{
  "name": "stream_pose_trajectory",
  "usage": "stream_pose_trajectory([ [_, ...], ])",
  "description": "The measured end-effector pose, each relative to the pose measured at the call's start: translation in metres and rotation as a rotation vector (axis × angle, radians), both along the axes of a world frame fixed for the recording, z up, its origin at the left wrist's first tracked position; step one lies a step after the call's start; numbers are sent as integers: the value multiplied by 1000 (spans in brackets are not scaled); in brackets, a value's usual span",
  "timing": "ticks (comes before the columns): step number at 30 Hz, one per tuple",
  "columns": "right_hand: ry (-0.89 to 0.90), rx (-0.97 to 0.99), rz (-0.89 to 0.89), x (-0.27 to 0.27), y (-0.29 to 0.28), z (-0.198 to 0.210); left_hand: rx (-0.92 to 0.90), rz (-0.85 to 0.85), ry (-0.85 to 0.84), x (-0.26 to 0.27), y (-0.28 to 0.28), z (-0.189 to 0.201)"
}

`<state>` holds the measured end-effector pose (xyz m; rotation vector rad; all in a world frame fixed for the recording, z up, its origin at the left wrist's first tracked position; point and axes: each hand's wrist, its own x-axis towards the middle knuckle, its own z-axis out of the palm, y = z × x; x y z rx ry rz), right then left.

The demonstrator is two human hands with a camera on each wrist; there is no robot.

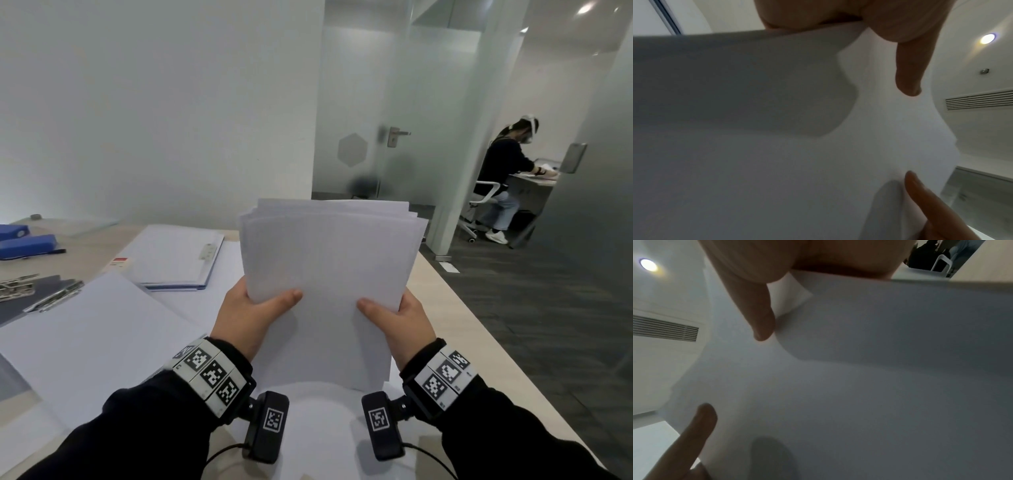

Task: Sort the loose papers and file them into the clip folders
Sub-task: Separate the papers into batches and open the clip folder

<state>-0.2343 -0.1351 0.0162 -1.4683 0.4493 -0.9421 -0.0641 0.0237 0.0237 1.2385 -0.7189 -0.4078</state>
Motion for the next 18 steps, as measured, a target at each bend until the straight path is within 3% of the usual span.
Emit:
stream_pose_trajectory([
  [8,57,125,27,-11,0,-30,77,54,16,2,9,-26],
  [18,11,150,27,-10,2,-24,47,22,44,1,9,-28],
])
